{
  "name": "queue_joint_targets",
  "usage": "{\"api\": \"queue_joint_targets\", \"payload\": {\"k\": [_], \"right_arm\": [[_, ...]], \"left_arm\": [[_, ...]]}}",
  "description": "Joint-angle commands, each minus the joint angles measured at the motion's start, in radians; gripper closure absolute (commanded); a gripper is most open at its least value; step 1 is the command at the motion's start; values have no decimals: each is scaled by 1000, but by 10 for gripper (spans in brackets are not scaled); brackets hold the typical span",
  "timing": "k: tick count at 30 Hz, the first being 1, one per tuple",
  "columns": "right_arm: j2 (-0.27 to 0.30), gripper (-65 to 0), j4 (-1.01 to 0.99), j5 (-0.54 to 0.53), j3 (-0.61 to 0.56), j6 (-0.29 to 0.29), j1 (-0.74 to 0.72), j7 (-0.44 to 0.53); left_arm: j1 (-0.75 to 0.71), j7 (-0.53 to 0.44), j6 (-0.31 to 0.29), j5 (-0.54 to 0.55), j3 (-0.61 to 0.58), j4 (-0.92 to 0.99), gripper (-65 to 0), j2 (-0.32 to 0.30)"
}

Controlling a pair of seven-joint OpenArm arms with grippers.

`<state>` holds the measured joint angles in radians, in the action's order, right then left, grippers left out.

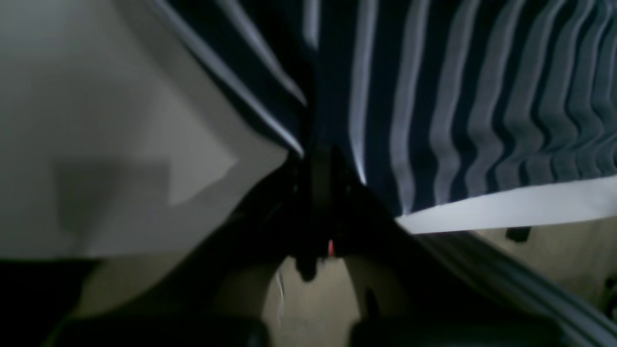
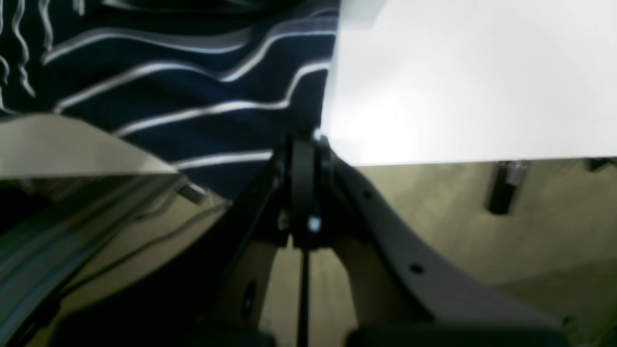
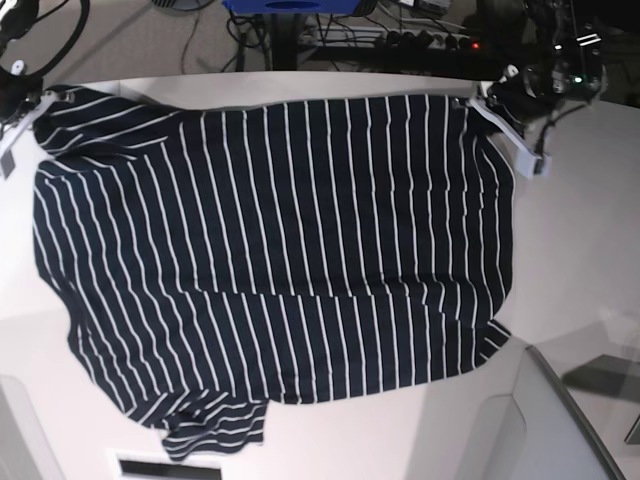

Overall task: Layout the t-shirt on the table in an organized manner, then fold the t-shirt properly
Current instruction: 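Regrasp the shirt edge with the left gripper and pull it taut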

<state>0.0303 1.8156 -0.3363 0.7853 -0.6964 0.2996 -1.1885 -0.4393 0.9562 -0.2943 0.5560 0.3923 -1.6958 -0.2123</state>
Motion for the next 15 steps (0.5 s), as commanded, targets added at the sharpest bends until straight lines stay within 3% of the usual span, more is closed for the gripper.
{"api": "queue_joint_targets", "payload": {"k": [1, 7, 15], "right_arm": [[13, -5, 32, -5, 7, -2, 8, -8], [13, -5, 79, -5, 7, -2, 63, -21], [13, -5, 80, -5, 4, -2, 122, -18]], "left_arm": [[-13, 19, 0, -7, 29, -51, 0, -11], [-29, 143, 0, -7, 92, -149, 0, -11], [-132, 143, 0, -7, 101, -172, 0, -9]]}}
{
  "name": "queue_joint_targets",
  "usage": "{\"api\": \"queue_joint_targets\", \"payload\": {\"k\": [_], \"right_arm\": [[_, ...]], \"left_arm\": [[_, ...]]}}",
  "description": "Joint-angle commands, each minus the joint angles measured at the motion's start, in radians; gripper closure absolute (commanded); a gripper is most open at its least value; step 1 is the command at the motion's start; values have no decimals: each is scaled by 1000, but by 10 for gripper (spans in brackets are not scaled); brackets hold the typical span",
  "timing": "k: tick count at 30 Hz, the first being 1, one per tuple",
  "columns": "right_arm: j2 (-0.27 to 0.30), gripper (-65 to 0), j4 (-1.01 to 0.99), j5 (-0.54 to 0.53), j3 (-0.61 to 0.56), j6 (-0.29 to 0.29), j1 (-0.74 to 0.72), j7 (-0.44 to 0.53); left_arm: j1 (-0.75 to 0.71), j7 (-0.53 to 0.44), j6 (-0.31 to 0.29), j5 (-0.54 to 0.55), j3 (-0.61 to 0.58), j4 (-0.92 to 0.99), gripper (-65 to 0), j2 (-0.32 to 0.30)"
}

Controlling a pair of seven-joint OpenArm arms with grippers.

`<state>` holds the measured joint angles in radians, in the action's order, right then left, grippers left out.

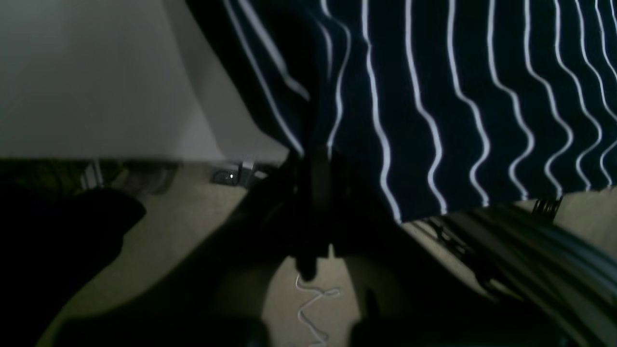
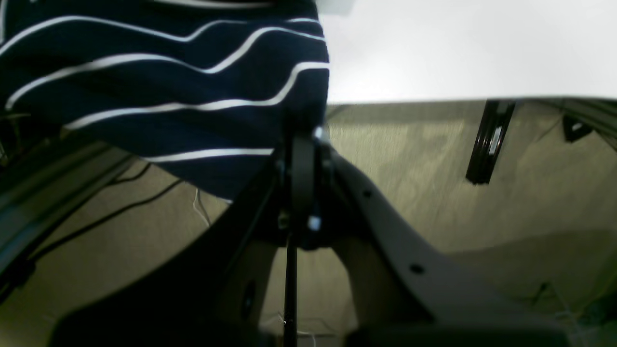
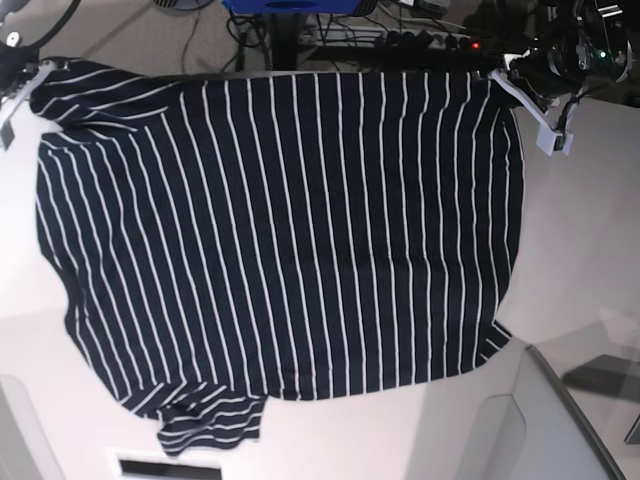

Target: Layout the t-shirt on the table in an organized manner, then fold the t-shirt properly

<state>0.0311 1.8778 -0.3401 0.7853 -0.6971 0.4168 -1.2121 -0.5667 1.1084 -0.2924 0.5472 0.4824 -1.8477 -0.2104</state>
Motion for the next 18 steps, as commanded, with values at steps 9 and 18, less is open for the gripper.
{"api": "queue_joint_targets", "payload": {"k": [9, 18], "right_arm": [[13, -5, 18, -1, -2, -1, 26, 5], [13, -5, 16, -1, -4, -1, 18, 5]], "left_arm": [[-91, -12, -1, 4, 105, -68, 0, -10], [-69, -17, -1, 0, 155, -33, 0, 19]]}}
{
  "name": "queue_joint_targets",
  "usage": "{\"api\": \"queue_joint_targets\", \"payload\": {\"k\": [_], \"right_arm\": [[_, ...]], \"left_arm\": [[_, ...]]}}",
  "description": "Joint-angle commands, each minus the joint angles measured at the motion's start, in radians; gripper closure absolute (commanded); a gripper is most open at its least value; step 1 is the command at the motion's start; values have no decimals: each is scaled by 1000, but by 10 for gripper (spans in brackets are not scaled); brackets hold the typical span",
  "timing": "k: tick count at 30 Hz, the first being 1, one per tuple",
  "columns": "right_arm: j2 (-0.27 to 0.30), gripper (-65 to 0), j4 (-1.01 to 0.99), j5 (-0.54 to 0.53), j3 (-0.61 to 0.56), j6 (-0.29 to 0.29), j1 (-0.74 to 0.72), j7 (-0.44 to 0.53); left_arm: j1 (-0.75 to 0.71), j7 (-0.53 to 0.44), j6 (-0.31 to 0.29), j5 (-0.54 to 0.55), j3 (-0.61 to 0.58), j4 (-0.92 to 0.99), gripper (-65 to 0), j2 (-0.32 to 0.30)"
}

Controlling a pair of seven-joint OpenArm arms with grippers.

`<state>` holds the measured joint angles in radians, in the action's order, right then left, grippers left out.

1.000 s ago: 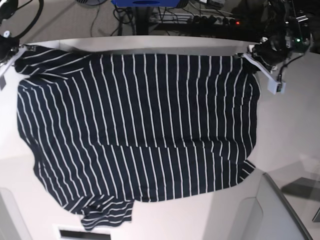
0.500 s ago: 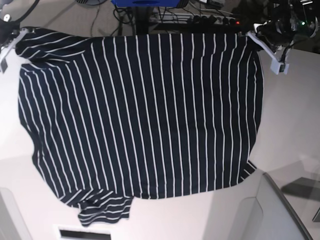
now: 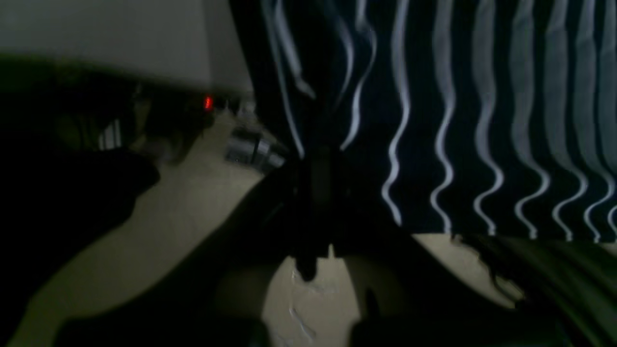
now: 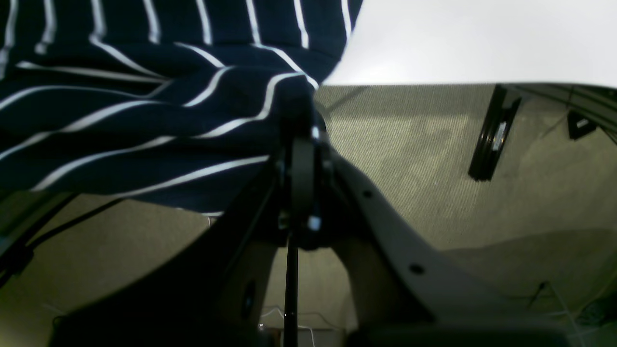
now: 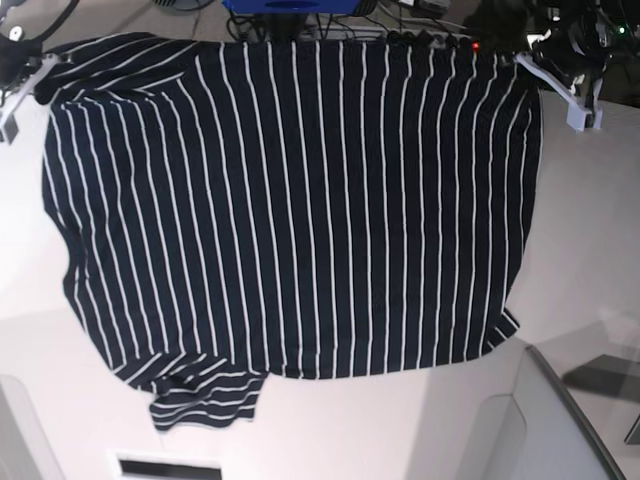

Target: Layout the t-shirt on the table in an organized manner, then fold the t-shirt properly

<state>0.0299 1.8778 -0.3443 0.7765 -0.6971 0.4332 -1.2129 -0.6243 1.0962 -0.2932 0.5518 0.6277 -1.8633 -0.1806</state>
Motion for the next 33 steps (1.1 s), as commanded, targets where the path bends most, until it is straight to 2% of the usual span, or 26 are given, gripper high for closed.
{"api": "queue_joint_targets", "payload": {"k": [1, 10, 16, 18, 23, 28, 33], "right_arm": [[14, -5, 16, 3, 5, -1, 2, 6], [17, -5, 18, 3, -4, -1, -69, -2], [31, -5, 67, 6, -153, -1, -106, -2], [31, -5, 62, 9, -190, -1, -138, -2], [34, -5, 59, 9, -237, 81, -207, 0], [75, -5, -5, 9, -266, 110, -300, 0], [109, -5, -142, 9, -266, 123, -383, 8]], "left_arm": [[-7, -4, -1, -5, 10, -17, 0, -10], [37, 3, -1, -5, 8, -14, 0, -13], [108, 6, -1, -5, 2, -8, 0, -17], [136, 8, -1, -5, -41, -6, 0, -26], [197, 43, -1, -5, -110, 31, 0, -49], [264, 43, -1, -8, -104, 106, 0, -52], [329, 43, -1, -143, -116, 130, 0, -61]]}}
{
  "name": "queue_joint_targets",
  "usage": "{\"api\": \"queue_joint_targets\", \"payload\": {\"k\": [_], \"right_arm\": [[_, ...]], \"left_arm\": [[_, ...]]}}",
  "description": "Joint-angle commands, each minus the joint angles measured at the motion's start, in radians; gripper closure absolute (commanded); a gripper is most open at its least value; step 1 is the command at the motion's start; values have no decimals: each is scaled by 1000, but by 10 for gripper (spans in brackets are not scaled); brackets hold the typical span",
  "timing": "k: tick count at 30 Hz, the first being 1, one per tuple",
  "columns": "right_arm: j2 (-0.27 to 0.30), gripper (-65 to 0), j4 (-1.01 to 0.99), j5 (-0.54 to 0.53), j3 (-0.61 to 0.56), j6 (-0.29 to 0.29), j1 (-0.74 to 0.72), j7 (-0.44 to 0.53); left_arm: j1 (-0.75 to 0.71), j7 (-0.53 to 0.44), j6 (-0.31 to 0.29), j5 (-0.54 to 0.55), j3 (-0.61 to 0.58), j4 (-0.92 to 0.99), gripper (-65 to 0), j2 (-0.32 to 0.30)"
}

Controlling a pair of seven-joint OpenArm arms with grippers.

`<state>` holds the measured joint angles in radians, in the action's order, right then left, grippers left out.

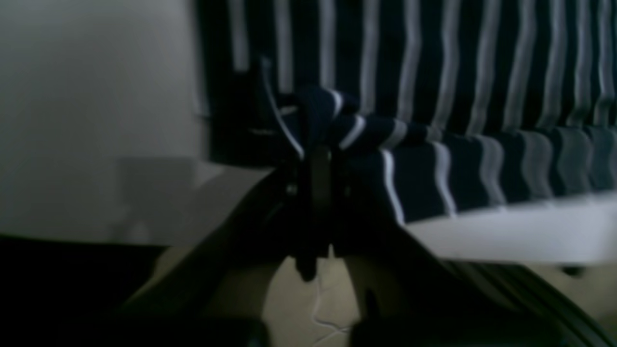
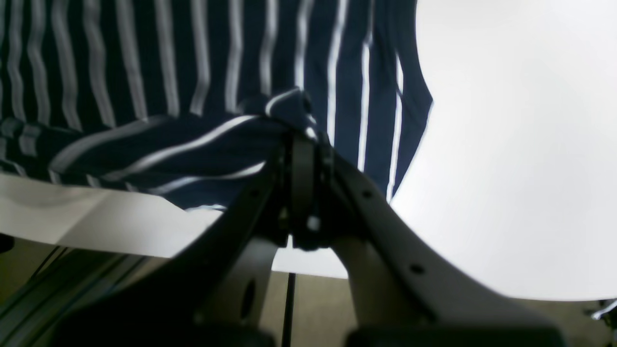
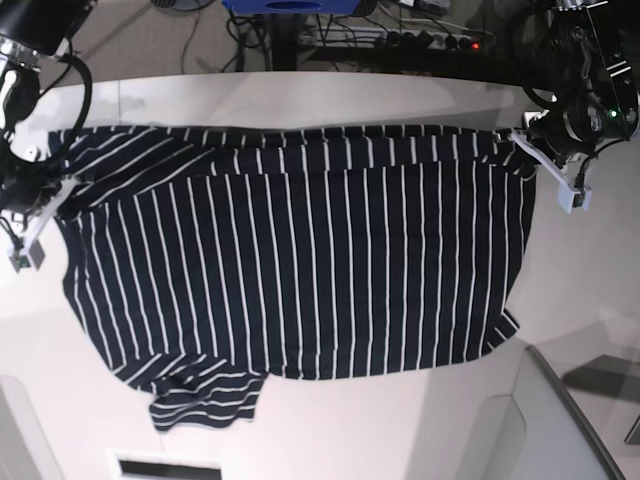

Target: Layout the t-shirt on the table in an organized manner, then fold the t-shirt properly

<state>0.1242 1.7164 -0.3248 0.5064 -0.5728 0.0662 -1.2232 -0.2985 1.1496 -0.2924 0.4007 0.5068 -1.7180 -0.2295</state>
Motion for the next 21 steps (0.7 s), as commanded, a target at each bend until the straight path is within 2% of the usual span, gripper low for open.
{"api": "queue_joint_targets", "payload": {"k": [1, 10, 14, 21], "right_arm": [[25, -5, -5, -10, 4, -2, -30, 19], [55, -5, -178, -9, -4, 0, -134, 130], [70, -5, -244, -9, -5, -2, -190, 145], [94, -5, -257, -10, -134, -2, -260, 147]], "left_arm": [[14, -10, -1, -12, -1, -15, 0, -11], [104, -13, -1, -42, -79, 77, 0, -14], [120, -13, -1, -42, -87, 89, 0, -15], [144, -15, -1, -65, -89, 109, 0, -23]]}}
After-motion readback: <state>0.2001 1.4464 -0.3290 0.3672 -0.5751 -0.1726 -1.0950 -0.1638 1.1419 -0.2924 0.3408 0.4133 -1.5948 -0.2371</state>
